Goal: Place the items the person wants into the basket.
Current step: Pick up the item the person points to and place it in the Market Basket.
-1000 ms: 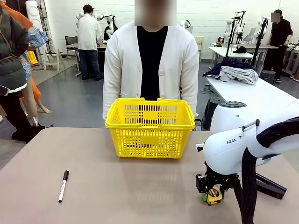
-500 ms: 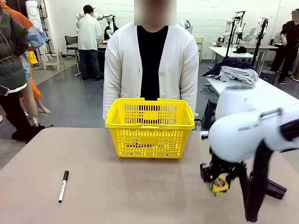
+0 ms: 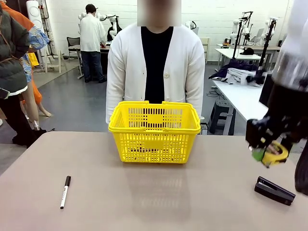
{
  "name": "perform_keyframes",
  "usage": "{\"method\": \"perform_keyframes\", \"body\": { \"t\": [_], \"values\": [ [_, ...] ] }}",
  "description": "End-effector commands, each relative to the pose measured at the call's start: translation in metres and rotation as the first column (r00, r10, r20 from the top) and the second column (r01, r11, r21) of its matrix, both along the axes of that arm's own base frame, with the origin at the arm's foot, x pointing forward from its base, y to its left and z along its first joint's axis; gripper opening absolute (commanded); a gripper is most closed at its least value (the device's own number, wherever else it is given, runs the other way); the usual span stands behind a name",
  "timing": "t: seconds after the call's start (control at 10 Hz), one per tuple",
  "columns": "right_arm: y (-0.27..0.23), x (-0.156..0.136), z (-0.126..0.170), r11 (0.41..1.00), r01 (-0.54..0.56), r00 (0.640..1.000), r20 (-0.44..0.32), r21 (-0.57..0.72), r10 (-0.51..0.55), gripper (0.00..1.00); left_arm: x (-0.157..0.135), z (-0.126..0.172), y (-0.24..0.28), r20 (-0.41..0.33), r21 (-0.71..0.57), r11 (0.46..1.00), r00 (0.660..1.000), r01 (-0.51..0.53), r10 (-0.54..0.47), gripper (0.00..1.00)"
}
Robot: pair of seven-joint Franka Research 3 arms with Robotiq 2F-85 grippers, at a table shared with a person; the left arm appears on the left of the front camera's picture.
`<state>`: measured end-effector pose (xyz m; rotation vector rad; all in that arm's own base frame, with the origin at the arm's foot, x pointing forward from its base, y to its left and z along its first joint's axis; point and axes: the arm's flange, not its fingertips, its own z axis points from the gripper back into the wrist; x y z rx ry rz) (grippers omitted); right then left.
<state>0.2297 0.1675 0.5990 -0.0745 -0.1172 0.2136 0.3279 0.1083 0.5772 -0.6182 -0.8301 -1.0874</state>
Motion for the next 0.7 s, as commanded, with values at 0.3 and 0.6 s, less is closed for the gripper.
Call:
{"method": "perform_keyframes", "body": {
  "t": [0.3, 0.6],
  "values": [
    [0.005, 0.028, 0.002, 1.000, -0.016, 0.999, -0.028, -0.001, 0.016, 0.08, 0.000, 0.000, 0.000, 0.023, -0.016, 1.000, 1.000, 0.014, -0.014, 1.00],
    [0.006, 0.017, 0.014, 1.000, -0.007, 1.000, -0.005, 0.003, 0.007, 0.08, 0.000, 0.000, 0.000, 0.023, -0.016, 1.000, 1.000, 0.014, -0.014, 1.00]
  ]
}}
